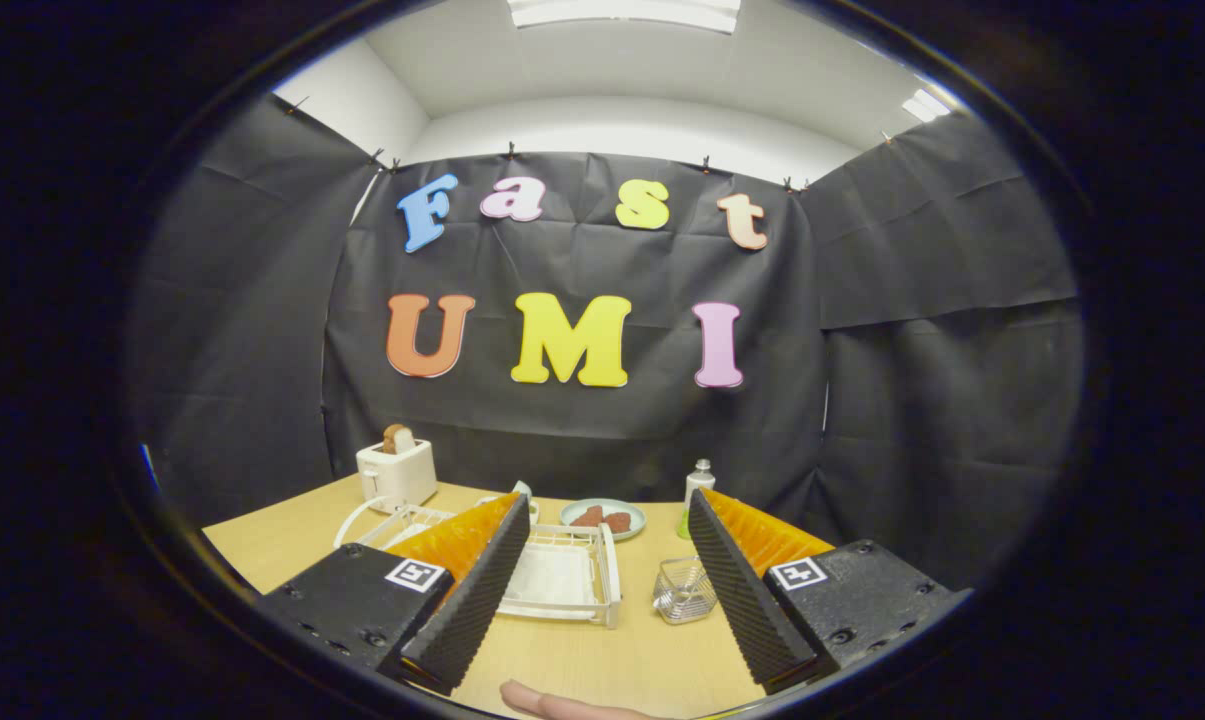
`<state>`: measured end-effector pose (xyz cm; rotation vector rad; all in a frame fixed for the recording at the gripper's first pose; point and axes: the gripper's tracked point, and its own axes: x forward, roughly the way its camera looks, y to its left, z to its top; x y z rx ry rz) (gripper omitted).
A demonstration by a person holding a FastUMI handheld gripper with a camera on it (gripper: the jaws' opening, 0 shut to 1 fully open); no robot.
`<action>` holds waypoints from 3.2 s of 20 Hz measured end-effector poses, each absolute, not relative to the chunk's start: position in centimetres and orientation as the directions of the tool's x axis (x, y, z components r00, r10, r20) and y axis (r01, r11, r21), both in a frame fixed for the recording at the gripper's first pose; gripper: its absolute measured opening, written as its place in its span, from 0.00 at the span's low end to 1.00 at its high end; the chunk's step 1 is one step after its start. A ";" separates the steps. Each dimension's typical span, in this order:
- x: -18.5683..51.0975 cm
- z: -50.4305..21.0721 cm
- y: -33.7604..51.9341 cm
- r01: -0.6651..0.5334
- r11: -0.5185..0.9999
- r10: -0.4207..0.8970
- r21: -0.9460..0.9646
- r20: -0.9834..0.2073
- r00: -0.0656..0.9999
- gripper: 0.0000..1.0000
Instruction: Take the plate from the dish rack, then take the spoon from the basket and place it into the plate.
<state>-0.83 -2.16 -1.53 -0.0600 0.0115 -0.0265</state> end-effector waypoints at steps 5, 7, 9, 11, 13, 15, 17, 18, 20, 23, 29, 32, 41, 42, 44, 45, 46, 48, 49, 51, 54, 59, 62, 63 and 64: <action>0.8 -2.5 -2.1 0.011 0.999 -0.013 -0.040 -0.054 0.998 1.00; 1.4 -2.6 -2.3 0.005 0.999 -0.007 -0.037 -0.070 0.997 1.00; 2.2 -2.4 -2.3 -0.003 0.999 0.000 -0.039 -0.078 0.997 1.00; 3.0 -2.0 -1.9 -0.024 0.999 0.020 -0.037 -0.095 0.995 1.00; 3.8 -1.7 -1.6 -0.052 0.998 0.046 -0.042 -0.138 0.989 1.00; 5.0 -0.6 -1.2 -0.078 0.996 0.070 -0.035 -0.180 0.981 1.00; 6.6 1.1 -0.4 -0.105 0.994 0.094 -0.040 -0.223 0.970 1.00; 7.5 2.0 -0.2 -0.109 0.993 0.092 -0.055 -0.244 0.965 1.00; 9.1 3.4 0.2 -0.109 0.991 0.085 -0.071 -0.284 0.955 1.00; 12.3 4.5 2.1 -0.119 0.988 0.073 -0.100 -0.379 0.923 1.00; 18.5 2.3 6.5 -0.136 0.990 0.088 -0.030 -0.626 0.775 1.00; 21.3 -0.2 7.4 -0.107 0.994 0.049 -0.036 -0.713 0.699 1.00; 27.6 -8.4 6.6 -0.021 0.999 -0.015 -0.029 -0.872 0.489 0.93; 27.6 -9.0 6.4 -0.017 0.999 -0.024 -0.036 -0.885 0.465 0.90; 28.0 -9.7 6.6 -0.029 0.999 -0.028 -0.046 -0.893 0.449 0.79; 28.0 -10.0 6.8 -0.038 0.998 -0.025 -0.047 -0.898 0.439 0.72; 28.1 -10.0 7.1 -0.042 0.998 -0.023 -0.046 -0.899 0.437 0.65; 27.8 -10.2 7.3 -0.044 0.998 -0.028 -0.052 -0.906 0.423 0.49; 27.6 -10.1 7.5 -0.041 0.997 -0.041 -0.064 -0.908 0.417 0.40; 27.2 -10.0 7.3 -0.042 0.994 -0.078 -0.104 -0.909 0.410 0.27; 26.4 -9.7 7.0 -0.053 0.984 -0.135 -0.171 -0.905 0.404 0.23; 25.9 -9.6 6.4 -0.051 0.961 -0.226 -0.272 -0.877 0.425 0.11; 25.8 -9.1 6.5 -0.044 0.952 -0.254 -0.303 -0.861 0.440 0.08; 25.7 -9.0 6.6 -0.039 0.950 -0.264 -0.311 -0.859 0.440 0.08; 25.7 -8.7 6.7 -0.041 0.944 -0.277 -0.328 -0.851 0.446 0.08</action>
